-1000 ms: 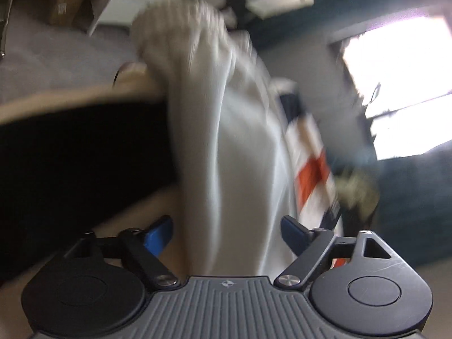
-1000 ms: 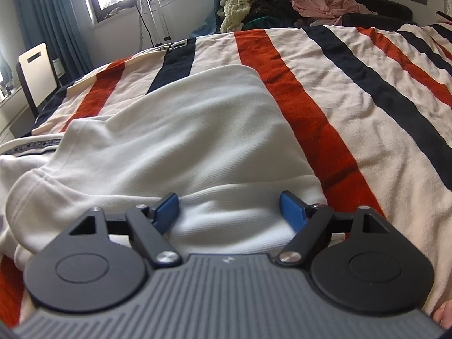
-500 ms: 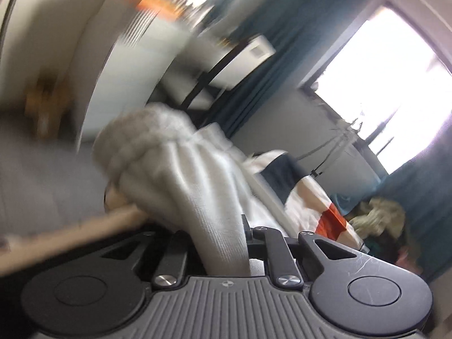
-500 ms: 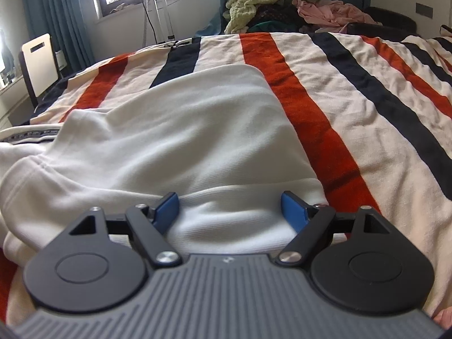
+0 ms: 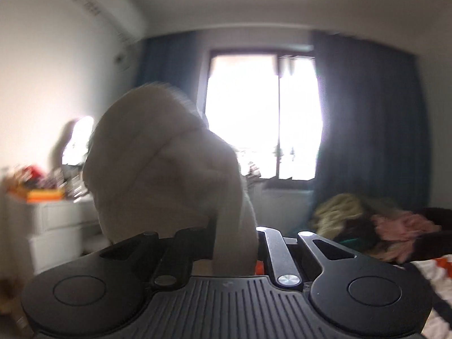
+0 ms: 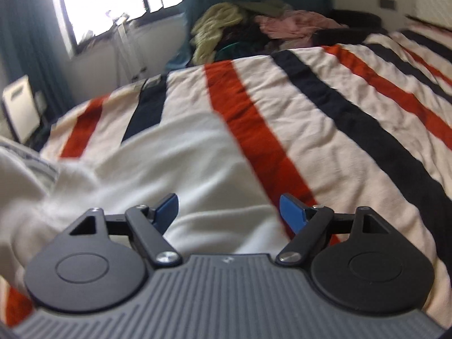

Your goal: Fold clothes

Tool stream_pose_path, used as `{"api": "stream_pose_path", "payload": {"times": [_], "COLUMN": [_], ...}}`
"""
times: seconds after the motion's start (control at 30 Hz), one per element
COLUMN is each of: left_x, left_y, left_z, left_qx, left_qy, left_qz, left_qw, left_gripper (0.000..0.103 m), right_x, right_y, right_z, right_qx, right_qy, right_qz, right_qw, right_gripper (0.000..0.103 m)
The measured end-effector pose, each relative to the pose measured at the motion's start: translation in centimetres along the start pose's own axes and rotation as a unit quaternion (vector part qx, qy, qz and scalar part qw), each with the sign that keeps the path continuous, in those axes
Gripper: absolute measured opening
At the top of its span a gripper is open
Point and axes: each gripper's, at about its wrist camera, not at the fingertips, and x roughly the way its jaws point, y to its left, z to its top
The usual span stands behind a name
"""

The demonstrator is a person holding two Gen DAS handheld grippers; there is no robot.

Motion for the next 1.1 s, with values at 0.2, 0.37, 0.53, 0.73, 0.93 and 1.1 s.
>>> {"api": "stream_pose_path", "payload": {"times": [0.2,0.37,0.53,0.73,0.93,1.1], "left_x": [-1.3,-1.7,-0.6,2.9,4.2,1.7], "left_y": [-13.1,-20.7,-23.2,-21.3,-14.6,-7.9], "left_z": [-4.3,-11.9,-16.4,-14.8,-13.5,-11.7], "left_qx": [0.044,0.107,0.144,0.136,0.145,0.145], "left_qy": [0.013,0.122,0.188,0.264,0.311,0.272], "left_qz": [-0.1,-0.187,-0.226,-0.271,-0.324,-0.27], "left_qw": [0.994,0.9688,0.9449,0.9158,0.8814,0.9123], "left_gripper": [0.013,0.014,0.014,0.037,0.083,0.091], "right_x": [-2.0,-3.3,-3.4,-2.4,-1.8,-0.8], "right_y": [-4.8,-8.3,-9.2,-9.4,-9.7,-9.4], "right_z": [2.0,2.6,2.5,2.2,1.7,0.9], "right_qx": [0.083,0.147,0.156,0.166,0.199,0.237], "right_qy": [-0.042,-0.072,-0.081,-0.062,-0.037,-0.004], "right_qz": [-0.035,-0.07,-0.076,-0.065,-0.032,0.011], "right_qw": [0.995,0.984,0.981,0.982,0.979,0.971], "right_gripper": [0.081,0.081,0.081,0.081,0.081,0.082]}}
